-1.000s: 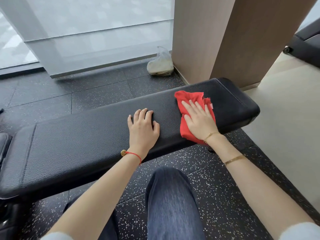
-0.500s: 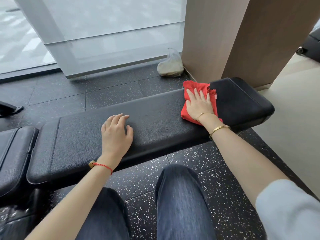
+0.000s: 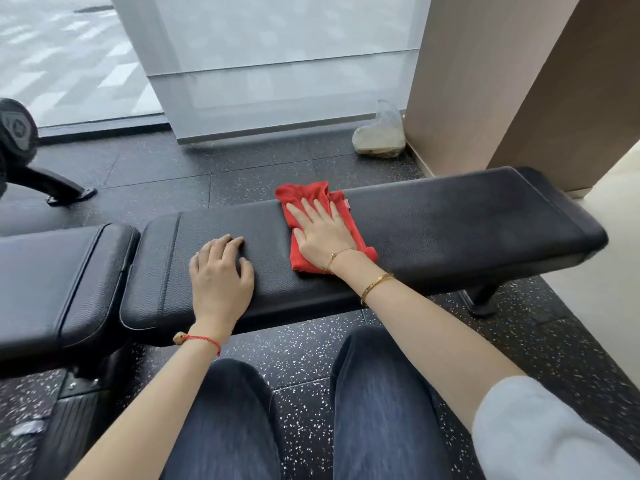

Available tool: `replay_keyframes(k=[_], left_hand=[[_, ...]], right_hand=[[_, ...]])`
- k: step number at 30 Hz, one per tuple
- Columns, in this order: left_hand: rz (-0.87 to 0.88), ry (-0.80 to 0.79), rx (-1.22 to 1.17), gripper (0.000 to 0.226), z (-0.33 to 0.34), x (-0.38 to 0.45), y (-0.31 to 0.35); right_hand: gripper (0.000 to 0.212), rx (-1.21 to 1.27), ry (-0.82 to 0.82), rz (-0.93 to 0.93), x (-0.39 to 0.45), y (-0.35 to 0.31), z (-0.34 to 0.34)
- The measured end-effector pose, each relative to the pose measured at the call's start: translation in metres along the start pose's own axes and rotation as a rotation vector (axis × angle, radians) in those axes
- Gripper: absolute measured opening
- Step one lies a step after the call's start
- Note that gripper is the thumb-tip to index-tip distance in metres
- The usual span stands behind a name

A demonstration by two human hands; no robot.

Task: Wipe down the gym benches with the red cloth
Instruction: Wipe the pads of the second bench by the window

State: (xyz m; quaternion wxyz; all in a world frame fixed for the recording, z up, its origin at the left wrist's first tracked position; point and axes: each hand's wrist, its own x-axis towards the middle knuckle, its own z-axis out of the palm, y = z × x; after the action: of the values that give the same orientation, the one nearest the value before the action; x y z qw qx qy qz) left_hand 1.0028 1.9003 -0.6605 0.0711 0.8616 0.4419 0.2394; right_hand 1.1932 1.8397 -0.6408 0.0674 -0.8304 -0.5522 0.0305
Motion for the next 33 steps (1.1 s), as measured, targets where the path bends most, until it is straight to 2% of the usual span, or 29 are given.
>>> replay_keyframes(k=[8,14,18,20,23,29,33], left_hand=[[0.000,0.022,-0.031,0.039,0.004,0.000,-0.006],[0.000,0.002,-0.017,0.042,0.005,-0.001,-0.007],[-0.011,-0.003,0.011,0.043,0.007,-0.001,-0.005],[-0.014,-0.004,0.025,0.043,0.008,-0.001,-0.004],[-0.021,-0.001,0.035,0.042,0.008,0.000,-0.002],[-0.027,-0.001,0.031,0.041,0.006,0.002,-0.002],[-0.019,-0.006,0.014,0.042,0.006,0.002,-0.005]], right_hand=[[0.056,0.019,0.071,-0.111,-0.064,0.000,0.006],[0.054,0.003,0.148,0.137,-0.086,0.061,0.000],[0.055,0.030,0.091,0.346,-0.059,0.092,-0.008],[0.055,0.038,0.055,0.387,-0.038,0.089,-0.010],[0.056,0.025,0.023,0.315,-0.008,0.059,-0.009],[0.057,0.003,-0.012,-0.013,-0.003,-0.027,0.005],[0.057,0.010,0.012,-0.090,-0.037,-0.027,0.007]])
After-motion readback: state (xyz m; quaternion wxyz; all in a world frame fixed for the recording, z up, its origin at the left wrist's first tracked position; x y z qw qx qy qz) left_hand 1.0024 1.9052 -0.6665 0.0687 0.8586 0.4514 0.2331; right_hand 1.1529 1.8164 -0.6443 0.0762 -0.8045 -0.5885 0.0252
